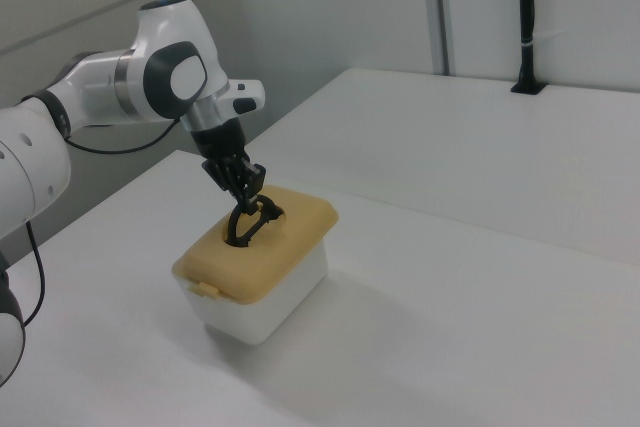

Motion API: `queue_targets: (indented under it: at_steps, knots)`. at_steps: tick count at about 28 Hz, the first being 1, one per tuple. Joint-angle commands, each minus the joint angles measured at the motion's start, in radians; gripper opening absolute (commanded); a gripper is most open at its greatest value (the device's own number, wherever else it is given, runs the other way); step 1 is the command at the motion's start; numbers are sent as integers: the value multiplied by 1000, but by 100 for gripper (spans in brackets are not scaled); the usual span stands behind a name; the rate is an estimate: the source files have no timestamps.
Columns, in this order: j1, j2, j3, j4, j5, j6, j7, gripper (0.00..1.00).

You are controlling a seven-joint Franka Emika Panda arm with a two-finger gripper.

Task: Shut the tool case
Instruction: 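Lower the lid onto the white box rim and press it down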

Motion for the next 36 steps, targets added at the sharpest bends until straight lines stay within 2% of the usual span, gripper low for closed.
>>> queue_targets:
  at_steps: [1,5,12,23,24,25,26,27,36]
  knots:
    - [31,31,1,27,-30,10,24,0]
    - [40,36,1,27,-31,35,38,0]
    - [65,57,1,29,-62,56,62,0]
    - [83,65,3,30,-64,65,73,0]
    - [83,65,3,32,-64,65,79,11]
    - [83,65,3,30,-65,65,82,33]
    - [83,65,1,30,-65,65,84,72]
    - [83,65,1,30,-65,64,84,100]
    - [83,62,0,30,-79,55,99,100]
